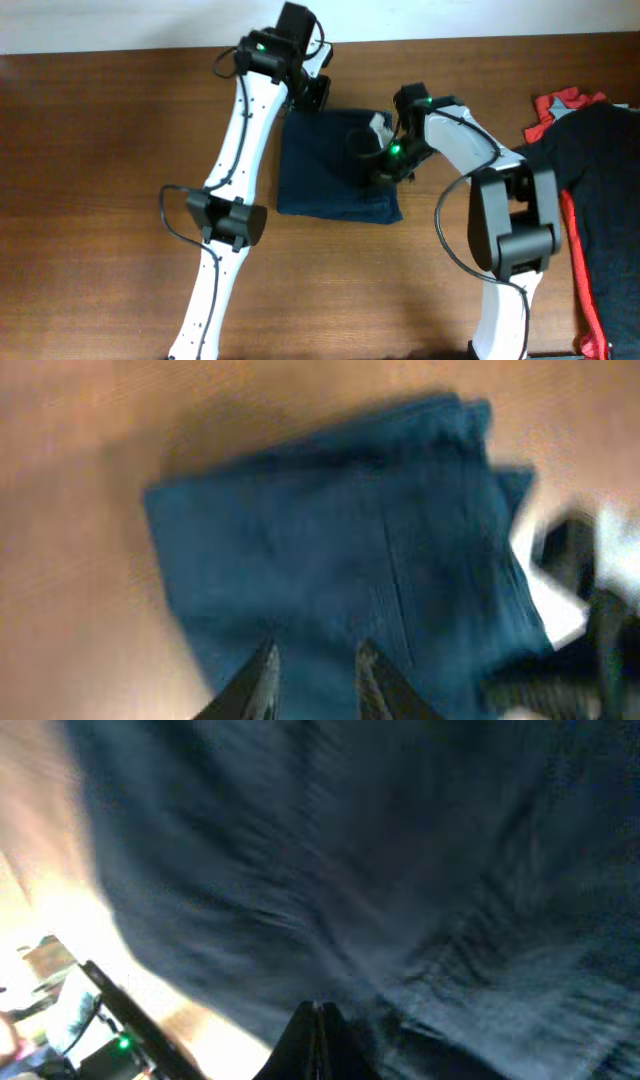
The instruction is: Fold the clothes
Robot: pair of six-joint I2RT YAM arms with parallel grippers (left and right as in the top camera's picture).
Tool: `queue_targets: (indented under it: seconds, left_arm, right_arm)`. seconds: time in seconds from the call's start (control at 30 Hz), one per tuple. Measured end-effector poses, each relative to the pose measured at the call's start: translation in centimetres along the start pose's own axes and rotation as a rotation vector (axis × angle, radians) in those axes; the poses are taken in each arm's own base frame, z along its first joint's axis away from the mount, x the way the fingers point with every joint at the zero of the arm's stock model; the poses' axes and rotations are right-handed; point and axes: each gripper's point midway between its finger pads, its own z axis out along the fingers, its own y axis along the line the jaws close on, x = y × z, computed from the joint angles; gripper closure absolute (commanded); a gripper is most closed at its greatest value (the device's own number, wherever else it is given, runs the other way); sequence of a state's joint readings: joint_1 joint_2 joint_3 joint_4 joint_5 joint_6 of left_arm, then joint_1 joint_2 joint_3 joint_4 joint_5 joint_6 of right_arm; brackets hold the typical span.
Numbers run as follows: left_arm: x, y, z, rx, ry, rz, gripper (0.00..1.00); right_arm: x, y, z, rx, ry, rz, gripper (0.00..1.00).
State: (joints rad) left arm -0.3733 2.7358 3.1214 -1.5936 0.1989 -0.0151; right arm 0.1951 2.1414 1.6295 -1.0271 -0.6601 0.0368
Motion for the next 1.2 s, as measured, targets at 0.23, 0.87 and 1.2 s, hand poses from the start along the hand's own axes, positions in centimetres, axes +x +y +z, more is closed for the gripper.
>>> queue_targets:
  seconds: [0.23, 0.87, 1.2]
  left_arm:
    - [2.4, -1.6, -1.5, 0.077, 0.094, -0.023, 0.68]
    - [12.3, -1.6, 6.3, 0.190, 0.537, -0.115, 0.93]
    - [10.4, -2.1, 1.0, 0.158, 0.432, -0.060, 0.91]
  right_arm:
    - [-4.3, 0.8, -2.4, 0.067, -0.177, -0.156, 0.96]
    - [-10.7, -7.0, 0.9, 0.336, -0.338, -0.165, 0.96]
    - [-11.0, -6.6, 1.0, 0.312, -0.352, -0.138, 0.79]
